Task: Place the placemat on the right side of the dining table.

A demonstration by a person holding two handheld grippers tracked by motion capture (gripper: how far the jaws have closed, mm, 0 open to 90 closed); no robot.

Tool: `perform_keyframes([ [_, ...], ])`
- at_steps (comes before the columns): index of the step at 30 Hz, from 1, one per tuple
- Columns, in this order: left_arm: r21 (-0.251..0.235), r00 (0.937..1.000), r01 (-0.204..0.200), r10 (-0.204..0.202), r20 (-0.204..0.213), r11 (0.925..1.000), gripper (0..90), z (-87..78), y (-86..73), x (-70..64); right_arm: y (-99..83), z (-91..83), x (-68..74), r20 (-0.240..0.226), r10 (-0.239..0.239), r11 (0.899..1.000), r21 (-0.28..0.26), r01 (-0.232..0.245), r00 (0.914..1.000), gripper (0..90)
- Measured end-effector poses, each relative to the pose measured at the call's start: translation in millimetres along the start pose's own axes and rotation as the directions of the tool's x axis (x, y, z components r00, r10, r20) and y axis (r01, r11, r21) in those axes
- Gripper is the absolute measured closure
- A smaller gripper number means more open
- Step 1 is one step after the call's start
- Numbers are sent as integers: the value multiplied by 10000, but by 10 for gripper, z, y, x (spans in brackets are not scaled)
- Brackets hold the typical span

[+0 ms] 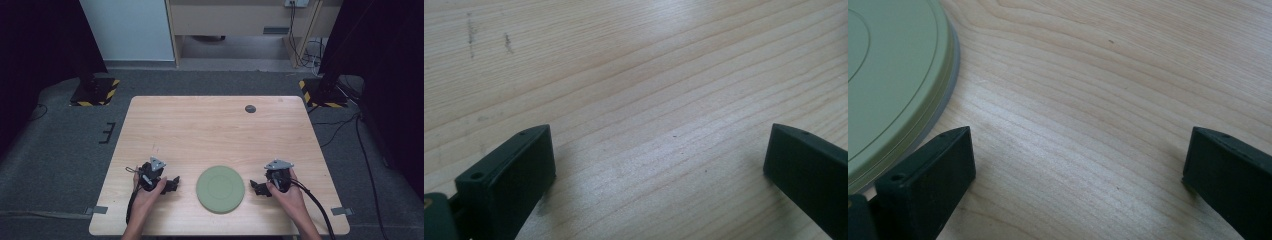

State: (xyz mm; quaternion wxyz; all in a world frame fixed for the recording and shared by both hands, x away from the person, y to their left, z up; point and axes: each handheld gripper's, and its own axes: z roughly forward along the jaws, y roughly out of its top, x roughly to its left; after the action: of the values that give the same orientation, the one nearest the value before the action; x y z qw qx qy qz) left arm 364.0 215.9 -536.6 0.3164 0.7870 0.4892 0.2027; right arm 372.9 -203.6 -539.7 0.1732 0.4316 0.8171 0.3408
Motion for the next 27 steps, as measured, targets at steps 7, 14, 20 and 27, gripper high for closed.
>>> perform_keyframes([
  [7, -286, 9997, -249, 251, 57, 9993, 27, -87, -25, -61, -36, -76, 17, -365, 123, 9993, -339, -136, 9993, 57],
  [14, -394, 9983, -396, 412, 414, 9984, 40, -244, -24, -145, -30, -226, 133, 130, -797, 9950, -598, 804, 9967, 128],
  [20, -664, 9911, -969, 1024, 848, 9931, 36, -272, -46, -262, -18, -293, 170, -482, -683, 9941, -871, 639, 9965, 100],
  [27, -673, 9820, -1307, 1385, 1281, 9891, 35, -223, -27, -342, -18, -270, 279, -835, -1061, 9916, -828, 992, 9908, 85],
])
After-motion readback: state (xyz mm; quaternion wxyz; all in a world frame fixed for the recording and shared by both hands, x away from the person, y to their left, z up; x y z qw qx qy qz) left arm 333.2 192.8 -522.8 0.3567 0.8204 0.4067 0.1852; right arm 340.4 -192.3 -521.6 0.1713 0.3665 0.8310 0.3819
